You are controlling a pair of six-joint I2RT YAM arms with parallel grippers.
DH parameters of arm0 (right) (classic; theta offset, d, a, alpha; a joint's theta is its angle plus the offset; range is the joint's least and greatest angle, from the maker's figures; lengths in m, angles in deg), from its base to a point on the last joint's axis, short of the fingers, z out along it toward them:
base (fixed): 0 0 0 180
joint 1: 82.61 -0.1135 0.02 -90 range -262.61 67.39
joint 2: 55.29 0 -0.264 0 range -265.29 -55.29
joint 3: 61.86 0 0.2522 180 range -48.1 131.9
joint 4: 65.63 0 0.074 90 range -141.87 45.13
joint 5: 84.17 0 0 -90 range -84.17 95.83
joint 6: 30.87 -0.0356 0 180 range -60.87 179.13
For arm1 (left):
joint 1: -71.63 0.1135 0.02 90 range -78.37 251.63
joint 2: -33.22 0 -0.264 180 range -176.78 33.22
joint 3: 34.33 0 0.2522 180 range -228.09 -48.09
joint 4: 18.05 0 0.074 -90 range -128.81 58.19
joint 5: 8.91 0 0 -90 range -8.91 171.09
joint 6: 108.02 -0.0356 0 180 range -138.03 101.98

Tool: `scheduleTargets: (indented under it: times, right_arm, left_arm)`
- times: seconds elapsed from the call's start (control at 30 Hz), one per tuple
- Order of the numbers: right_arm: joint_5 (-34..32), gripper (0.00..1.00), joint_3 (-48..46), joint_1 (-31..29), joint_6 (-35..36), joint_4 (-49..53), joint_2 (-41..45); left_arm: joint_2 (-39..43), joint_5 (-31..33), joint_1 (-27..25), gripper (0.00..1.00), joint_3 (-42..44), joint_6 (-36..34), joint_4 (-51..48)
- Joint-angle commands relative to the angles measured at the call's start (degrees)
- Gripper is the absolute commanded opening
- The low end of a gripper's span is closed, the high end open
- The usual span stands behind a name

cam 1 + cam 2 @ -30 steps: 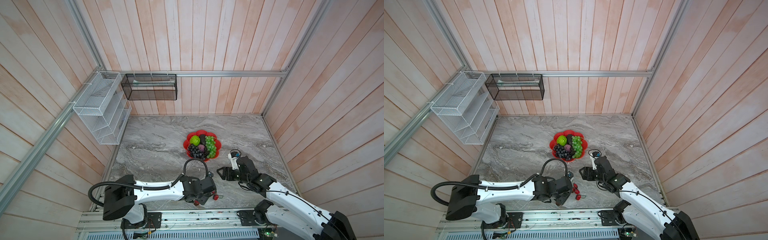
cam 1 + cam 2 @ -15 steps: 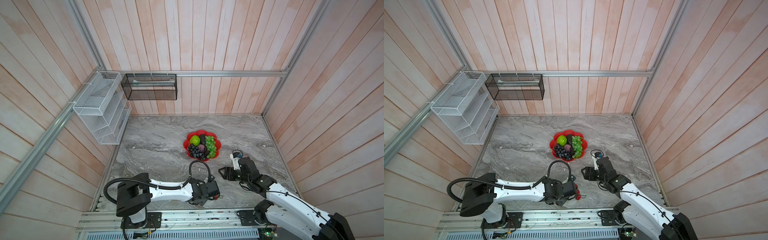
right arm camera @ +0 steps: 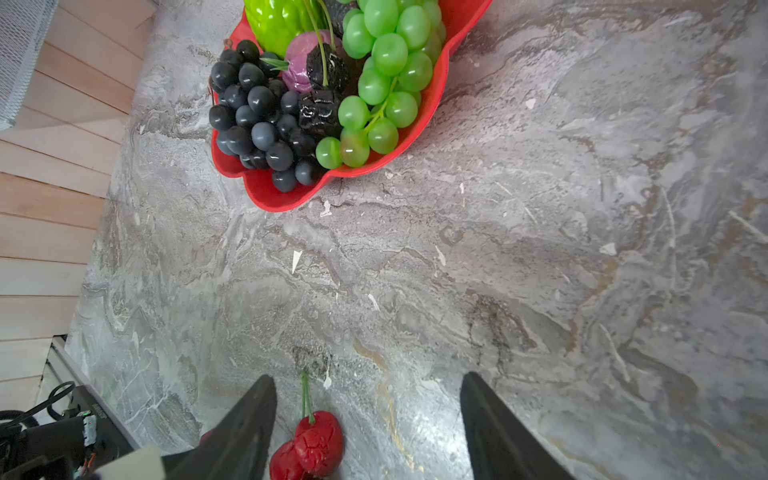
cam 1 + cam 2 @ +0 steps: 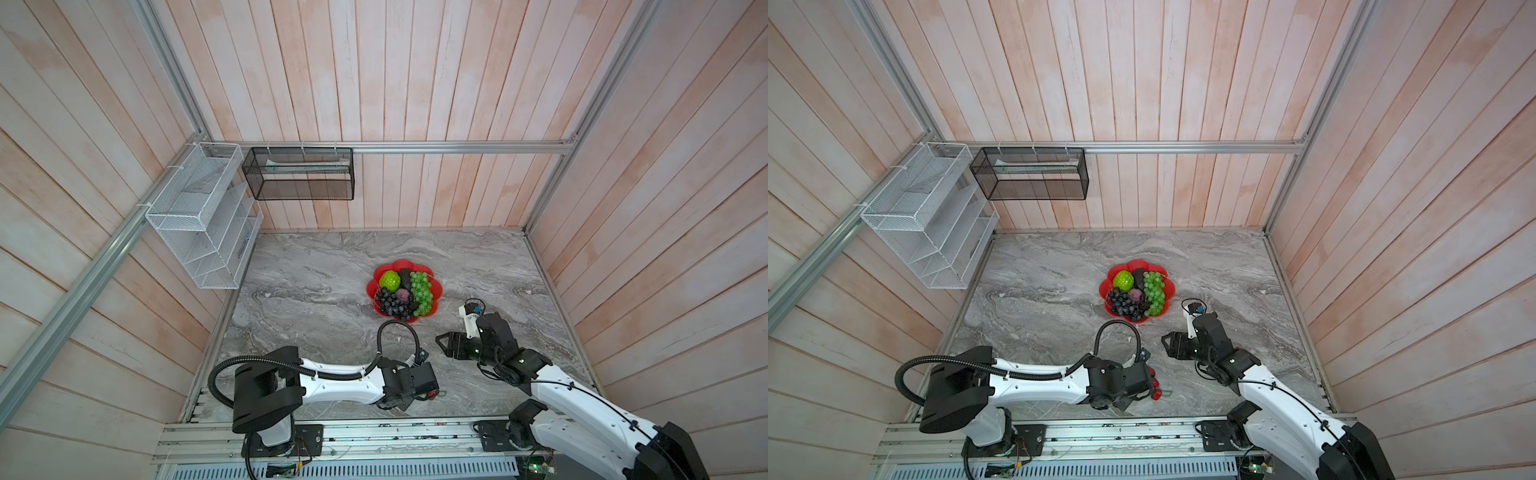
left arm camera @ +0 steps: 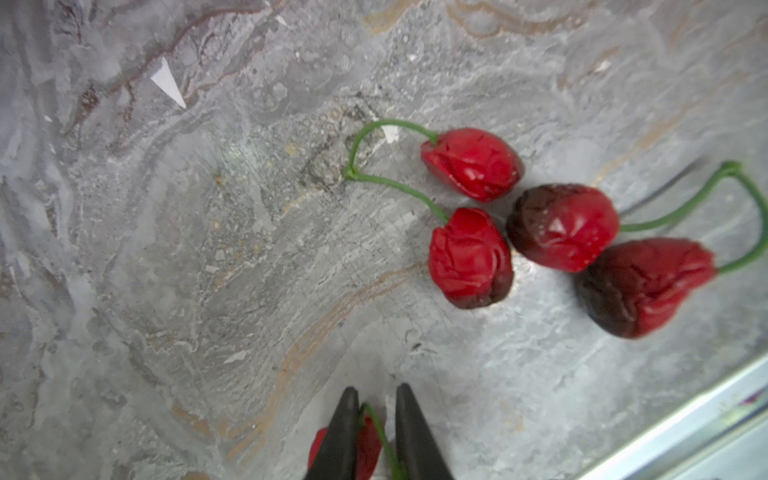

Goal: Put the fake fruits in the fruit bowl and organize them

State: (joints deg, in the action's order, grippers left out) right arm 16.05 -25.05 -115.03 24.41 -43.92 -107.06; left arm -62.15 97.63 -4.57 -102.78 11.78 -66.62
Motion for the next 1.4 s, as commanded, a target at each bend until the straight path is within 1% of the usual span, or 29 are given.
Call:
scheduleTargets:
  times: [0.0,0.23,0.37,0.47,0.57,0.63,0.7,0.77,0.83,0.9,0.97,1.03,1.23,1.3,1.37]
  right_arm:
    - [0.6,0.70,-1.0,0.3,0.0,-1.3,-0.6]
    - [0.5,0.69,-0.9,0.3,-0.4,-2.6,-1.3]
    - [0.8,0.68,-0.3,0.3,-0.3,-2.9,-2.1]
    - [0.7,0.68,0.3,0.3,0.1,-2.9,-2.4]
    - [0.5,0.67,0.7,0.3,0.1,-2.8,-2.2]
    - [0.6,0.67,1.6,0.3,-0.2,-2.1,-1.9]
    - [1.3,0.67,2.6,0.3,-0.7,-1.8,-1.2]
    - [1.6,0.67,3.8,0.3,-1.1,-1.2,-0.5]
    - [1.4,0.67,5.5,0.3,-0.4,0.9,-0.3]
    - [0.6,0.67,6.2,0.3,0.3,2.6,-0.2]
    - [0.5,0.67,5.9,0.3,0.3,3.7,0.0]
    - [0.9,0.67,5.4,0.3,-0.2,4.9,0.7]
    - [1.0,0.67,4.0,0.2,-2.9,9.3,3.8]
    - [0.5,0.66,3.4,0.2,-3.5,10.7,5.5]
    - [-0.4,0.66,3.0,0.2,-4.1,12.1,7.3]
  left_arm:
    - [1.2,1.0,-0.2,0.15,1.7,1.5,1.7]
    - [5.8,0.4,0.0,0.04,4.1,3.0,2.8]
    - [10.1,-0.9,0.7,0.01,5.3,4.0,3.1]
    - [14.9,-2.5,2.0,0.00,6.1,4.2,3.3]
    - [20.2,-5.7,5.5,0.00,6.6,3.5,4.6]
    - [23.9,-8.0,9.0,0.00,6.8,2.3,7.3]
    - [26.6,-11.9,13.8,0.00,7.1,0.4,11.9]
    - [27.6,-15.6,19.1,0.01,6.6,-0.8,16.2]
    - [26.8,-19.5,25.0,0.01,5.9,-1.8,21.2]
    - [24.5,-22.6,28.3,0.01,4.8,-3.2,26.1]
    - [21.0,-24.9,30.5,0.02,2.9,-4.8,30.0]
    - [16.9,-26.5,31.8,0.03,0.6,-6.6,33.8]
    - [5.1,-31.4,34.0,0.01,-4.9,-8.2,43.2]
    - [1.5,-32.2,34.1,0.01,-6.6,-8.4,44.8]
    - [-1.3,-31.3,34.2,0.01,-7.5,-8.5,46.1]
